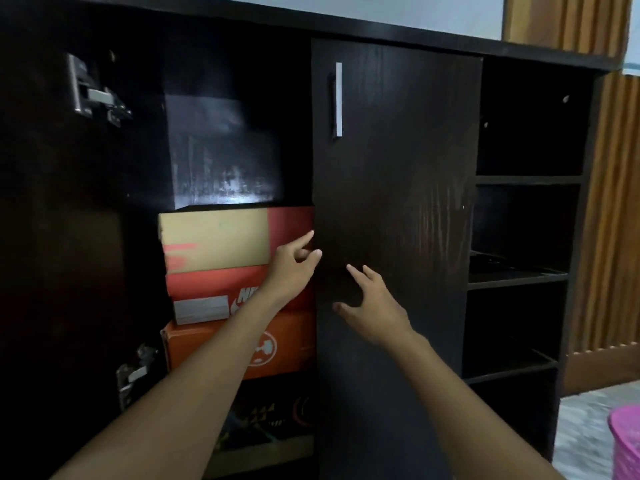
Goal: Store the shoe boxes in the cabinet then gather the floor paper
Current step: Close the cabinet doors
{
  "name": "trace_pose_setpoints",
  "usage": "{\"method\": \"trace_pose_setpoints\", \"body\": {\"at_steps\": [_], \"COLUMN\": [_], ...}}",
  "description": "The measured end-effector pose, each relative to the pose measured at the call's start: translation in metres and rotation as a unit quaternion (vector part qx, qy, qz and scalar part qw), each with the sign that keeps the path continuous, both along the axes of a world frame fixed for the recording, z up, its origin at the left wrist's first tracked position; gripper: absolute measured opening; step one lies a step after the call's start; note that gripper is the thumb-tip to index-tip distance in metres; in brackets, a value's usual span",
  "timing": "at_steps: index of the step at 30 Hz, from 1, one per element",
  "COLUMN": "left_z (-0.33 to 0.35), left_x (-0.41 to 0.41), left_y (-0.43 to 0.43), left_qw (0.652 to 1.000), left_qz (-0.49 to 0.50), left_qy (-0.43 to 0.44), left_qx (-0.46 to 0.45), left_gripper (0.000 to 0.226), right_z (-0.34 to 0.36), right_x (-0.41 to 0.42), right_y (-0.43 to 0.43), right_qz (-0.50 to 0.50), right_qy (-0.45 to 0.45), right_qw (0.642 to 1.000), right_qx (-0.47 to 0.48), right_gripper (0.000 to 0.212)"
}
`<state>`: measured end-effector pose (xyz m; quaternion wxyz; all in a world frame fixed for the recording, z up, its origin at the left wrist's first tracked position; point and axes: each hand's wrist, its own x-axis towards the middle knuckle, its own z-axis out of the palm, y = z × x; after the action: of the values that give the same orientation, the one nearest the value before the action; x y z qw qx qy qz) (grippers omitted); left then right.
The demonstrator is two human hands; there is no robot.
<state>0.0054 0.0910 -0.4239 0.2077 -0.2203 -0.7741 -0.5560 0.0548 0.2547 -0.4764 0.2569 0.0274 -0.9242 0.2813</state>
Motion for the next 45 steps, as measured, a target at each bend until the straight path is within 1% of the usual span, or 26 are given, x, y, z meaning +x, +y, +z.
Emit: {"method": "trace_pose_setpoints", "body": {"at_steps": [3, 8, 10, 12, 14, 15, 16, 18, 19, 20, 21, 22, 23, 24, 25, 26, 27, 29, 31, 33, 34, 36, 39, 40, 43, 45], "left_z": [0.0, 0.009, 0.016, 0.025, 0.034, 0.038, 0.041, 0.048, 0.05, 0.051, 0.051, 0.049, 0.047, 0.045, 0.043, 0.041, 0.039, 0.037, 0.034, 0.03, 0.028, 0.024, 0.019, 0.018, 0.013, 0.007], "left_x": [0.04, 0.104, 0.131, 0.164, 0.196, 0.212, 0.225, 0.252, 0.261, 0.267, 0.27, 0.272, 0.273, 0.275, 0.277, 0.279, 0.281, 0.282, 0.282, 0.282, 0.283, 0.276, 0.251, 0.242, 0.212, 0.188], "left_y": [-0.022, -0.063, -0.081, -0.104, -0.128, -0.141, -0.153, -0.173, -0.182, -0.191, -0.198, -0.205, -0.213, -0.219, -0.223, -0.223, -0.223, -0.218, -0.207, -0.19, -0.18, -0.161, -0.133, -0.123, -0.099, -0.088], "left_qw": [1.0, 0.995, 0.988, 0.97, 0.93, 0.897, 0.854, 0.763, 0.744, 0.75, 0.775, 0.812, 0.847, 0.872, 0.881, 0.876, 0.87, 0.869, 0.885, 0.916, 0.93, 0.954, 0.969, 0.972, 0.974, 0.971], "left_qz": [0.011, 0.085, 0.146, 0.205, 0.269, 0.319, 0.379, 0.496, 0.532, 0.547, 0.543, 0.518, 0.482, 0.448, 0.435, 0.443, 0.452, 0.447, 0.41, 0.332, 0.289, 0.219, 0.164, 0.151, 0.121, 0.113], "left_qy": [-0.01, 0.009, 0.044, 0.125, 0.225, 0.264, 0.307, 0.367, 0.365, 0.344, 0.309, 0.265, 0.222, 0.189, 0.172, 0.176, 0.186, 0.204, 0.214, 0.222, 0.223, 0.206, 0.182, 0.177, 0.171, 0.179], "left_qx": [0.015, 0.047, 0.019, -0.031, -0.11, -0.153, -0.181, -0.194, -0.174, -0.139, -0.094, -0.04, 0.015, 0.058, 0.078, 0.075, 0.069, 0.06, 0.051, 0.043, 0.034, 0.022, -0.017, -0.038, -0.085, -0.112], "left_gripper": [0.04, 0.01, 0.01, 0.019, 0.033, 0.041, 0.047, 0.062, 0.071, 0.079, 0.084, 0.085, 0.08, 0.068, 0.051, 0.036, 0.027, 0.029, 0.033, 0.026, 0.027, 0.038, 0.047, 0.048, 0.051, 0.053], "right_z": [0.008, -0.007, -0.014, -0.017, -0.015, -0.013, -0.012, -0.011, -0.012, -0.012, -0.013, -0.012, -0.012, -0.012, -0.012, -0.012, -0.011, -0.011, -0.011, -0.012, -0.013, -0.018, -0.024, -0.025, -0.022, -0.02], "right_x": [0.03, 0.071, 0.085, 0.1, 0.114, 0.121, 0.126, 0.135, 0.14, 0.144, 0.148, 0.152, 0.154, 0.156, 0.158, 0.159, 0.16, 0.162, 0.163, 0.166, 0.168, 0.167, 0.164, 0.16, 0.149, 0.138], "right_y": [-0.003, -0.048, -0.074, -0.104, -0.133, -0.149, -0.163, -0.189, -0.2, -0.209, -0.216, -0.222, -0.226, -0.229, -0.23, -0.23, -0.229, -0.223, -0.215, -0.205, -0.199, -0.189, -0.17, -0.16, -0.124, -0.102], "right_qz": [0.072, 0.166, 0.208, 0.258, 0.305, 0.327, 0.345, 0.376, 0.39, 0.4, 0.409, 0.418, 0.425, 0.431, 0.436, 0.439, 0.442, 0.445, 0.445, 0.453, 0.46, 0.459, 0.411, 0.393, 0.358, 0.327], "right_qy": [-0.015, 0.015, 0.021, 0.029, 0.032, 0.033, 0.034, 0.022, 0.012, 0.003, -0.003, -0.006, -0.007, -0.008, -0.008, -0.009, -0.009, -0.003, 0.004, -0.001, -0.002, 0.0, 0.01, 0.027, 0.064, 0.083], "right_qw": [0.994, 0.977, 0.966, 0.952, 0.937, 0.929, 0.921, 0.905, 0.898, 0.893, 0.888, 0.884, 0.88, 0.878, 0.875, 0.874, 0.871, 0.868, 0.864, 0.857, 0.854, 0.858, 0.873, 0.879, 0.898, 0.913], "right_qx": [-0.087, -0.134, -0.154, -0.16, -0.165, -0.172, -0.179, -0.195, -0.201, -0.205, -0.207, -0.208, -0.21, -0.209, -0.21, -0.209, -0.212, -0.22, -0.234, -0.247, -0.245, -0.231, -0.262, -0.267, -0.248, -0.229], "right_gripper": [0.061, 0.019, 0.014, 0.017, 0.015, 0.015, 0.016, 0.015, 0.014, 0.013, 0.013, 0.016, 0.019, 0.021, 0.021, 0.021, 0.021, 0.02, 0.021, 0.025, 0.03, 0.043, 0.059, 0.06, 0.05, 0.057]}}
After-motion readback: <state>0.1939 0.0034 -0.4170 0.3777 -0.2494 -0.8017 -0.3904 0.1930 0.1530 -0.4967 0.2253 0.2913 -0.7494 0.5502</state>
